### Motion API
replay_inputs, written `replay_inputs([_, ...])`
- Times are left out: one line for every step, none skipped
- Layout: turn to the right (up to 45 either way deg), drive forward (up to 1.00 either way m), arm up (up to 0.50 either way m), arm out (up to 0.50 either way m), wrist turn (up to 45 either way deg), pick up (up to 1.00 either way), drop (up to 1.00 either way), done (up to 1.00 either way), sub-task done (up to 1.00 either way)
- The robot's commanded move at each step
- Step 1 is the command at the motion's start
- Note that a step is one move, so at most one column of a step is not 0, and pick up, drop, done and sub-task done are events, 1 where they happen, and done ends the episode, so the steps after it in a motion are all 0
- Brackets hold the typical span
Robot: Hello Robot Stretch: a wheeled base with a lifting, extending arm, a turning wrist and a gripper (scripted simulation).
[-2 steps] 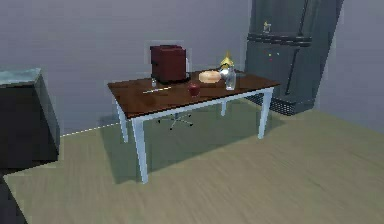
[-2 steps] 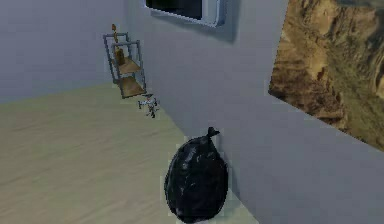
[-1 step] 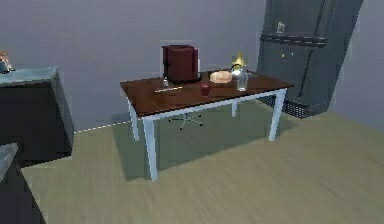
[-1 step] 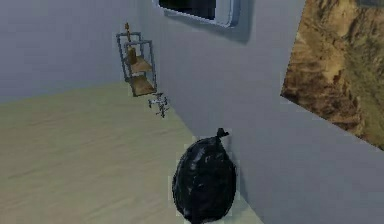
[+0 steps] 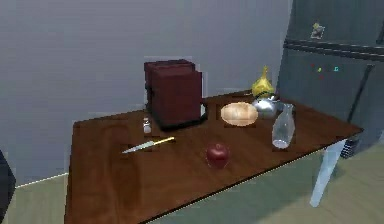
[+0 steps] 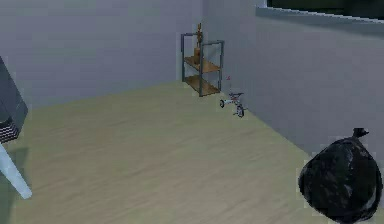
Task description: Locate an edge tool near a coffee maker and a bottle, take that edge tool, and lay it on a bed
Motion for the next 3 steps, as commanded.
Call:
replay_inputs([0.0,0.05,0.00,0.00,0.0,0.00,0.00,0.00,0.00])
replay_inputs([45.0,0.00,0.00,0.00,0.0,0.00,0.00,0.00,0.00])
replay_inputs([18.0,0.00,0.00,0.00,0.0,0.00,0.00,0.00,0.00])
